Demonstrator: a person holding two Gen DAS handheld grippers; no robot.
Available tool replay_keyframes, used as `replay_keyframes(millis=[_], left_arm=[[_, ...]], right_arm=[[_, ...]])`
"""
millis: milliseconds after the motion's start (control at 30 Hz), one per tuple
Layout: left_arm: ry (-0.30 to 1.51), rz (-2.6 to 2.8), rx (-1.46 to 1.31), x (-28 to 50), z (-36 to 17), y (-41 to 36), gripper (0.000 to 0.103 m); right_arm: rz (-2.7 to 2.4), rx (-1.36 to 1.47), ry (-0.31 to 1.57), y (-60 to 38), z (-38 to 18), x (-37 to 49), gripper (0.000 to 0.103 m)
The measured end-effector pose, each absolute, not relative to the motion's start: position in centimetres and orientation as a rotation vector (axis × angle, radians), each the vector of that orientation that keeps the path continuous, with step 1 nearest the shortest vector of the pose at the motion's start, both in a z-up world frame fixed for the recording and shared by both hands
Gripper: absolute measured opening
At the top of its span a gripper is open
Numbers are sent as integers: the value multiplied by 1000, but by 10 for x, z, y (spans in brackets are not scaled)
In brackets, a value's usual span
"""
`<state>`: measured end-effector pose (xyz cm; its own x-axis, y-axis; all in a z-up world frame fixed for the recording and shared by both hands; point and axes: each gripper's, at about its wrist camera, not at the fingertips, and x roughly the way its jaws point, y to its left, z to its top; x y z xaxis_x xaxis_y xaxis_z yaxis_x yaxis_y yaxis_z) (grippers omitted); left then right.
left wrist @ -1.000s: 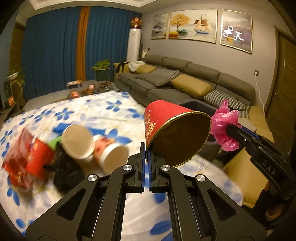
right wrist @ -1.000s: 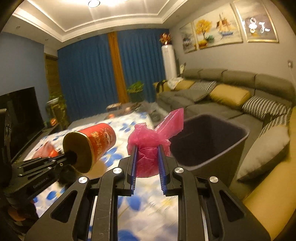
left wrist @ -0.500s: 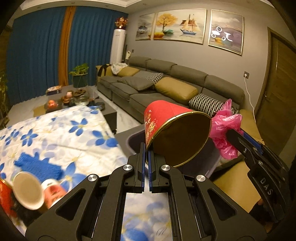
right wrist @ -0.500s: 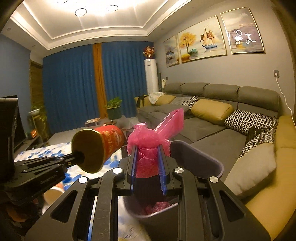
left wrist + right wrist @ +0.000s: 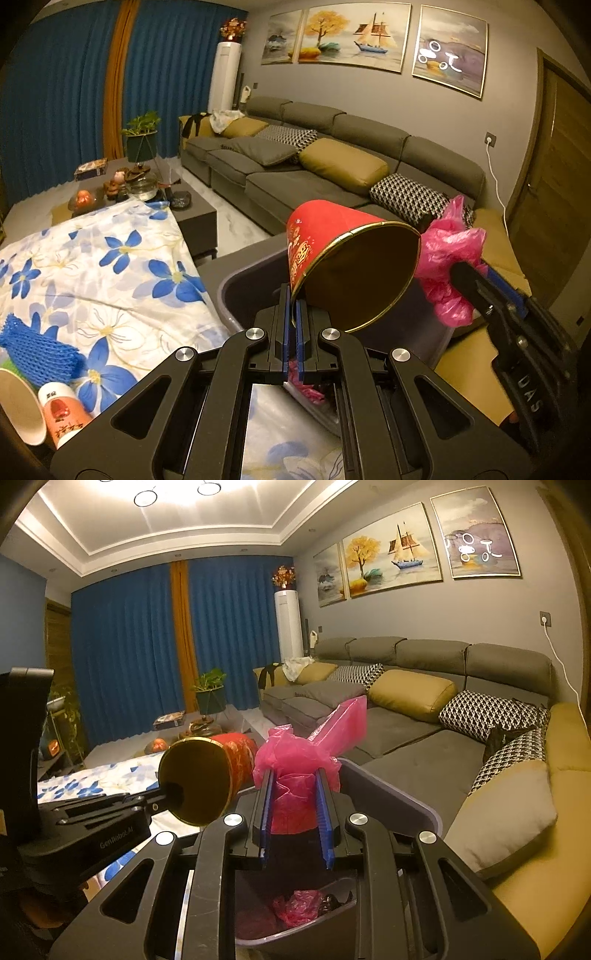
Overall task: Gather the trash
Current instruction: 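Carry the pink bag and red cup over the grey bin, then open both tools to drop the pink bag and red cup into the bin, then move both open tools back over the trash pile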
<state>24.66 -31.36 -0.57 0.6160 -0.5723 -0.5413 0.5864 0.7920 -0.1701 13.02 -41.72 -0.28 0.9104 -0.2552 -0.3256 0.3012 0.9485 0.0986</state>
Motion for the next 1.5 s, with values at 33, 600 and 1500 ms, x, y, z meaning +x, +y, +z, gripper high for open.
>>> replay_keyframes(millis=[33,600,1500], left_arm=[[615,-668,26,248,-6,-315,2],[667,-726,-4,267,-21,-332,2],[439,-296,-59,176,-7,-161,96]], right_arm=[[-289,148,318,-419,-3,132,23],[-294,168,335,-432,-7,143,33],[-216,159,245,-360,-2,77,88]])
